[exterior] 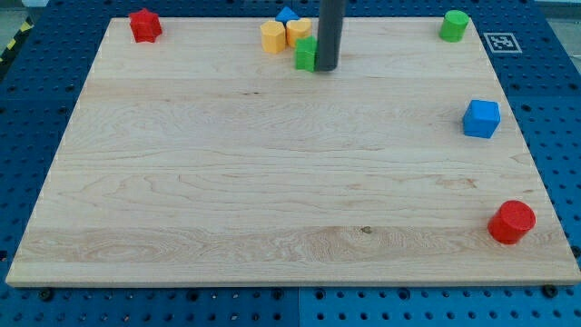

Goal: Slide the blue cube into the green star

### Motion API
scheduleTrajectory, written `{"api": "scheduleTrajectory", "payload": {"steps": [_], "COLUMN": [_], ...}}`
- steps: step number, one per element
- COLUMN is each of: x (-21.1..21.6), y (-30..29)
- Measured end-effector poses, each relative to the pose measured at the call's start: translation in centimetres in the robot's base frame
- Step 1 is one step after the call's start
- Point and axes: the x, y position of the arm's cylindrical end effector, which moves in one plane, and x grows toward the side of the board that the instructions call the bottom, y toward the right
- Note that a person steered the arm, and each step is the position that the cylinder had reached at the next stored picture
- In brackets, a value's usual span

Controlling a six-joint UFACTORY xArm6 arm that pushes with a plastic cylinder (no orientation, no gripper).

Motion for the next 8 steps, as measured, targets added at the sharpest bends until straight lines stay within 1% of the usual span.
{"api": "scheduleTrajectory", "payload": {"steps": [1,2,3,4,5,6,7,8], "x": [-0.2,3.1,3.6,5.8,9.4,12.5,13.3,12.6], "y": [0.5,7.9,16.9,27.2,30.5,25.9,23.6,22.5]}}
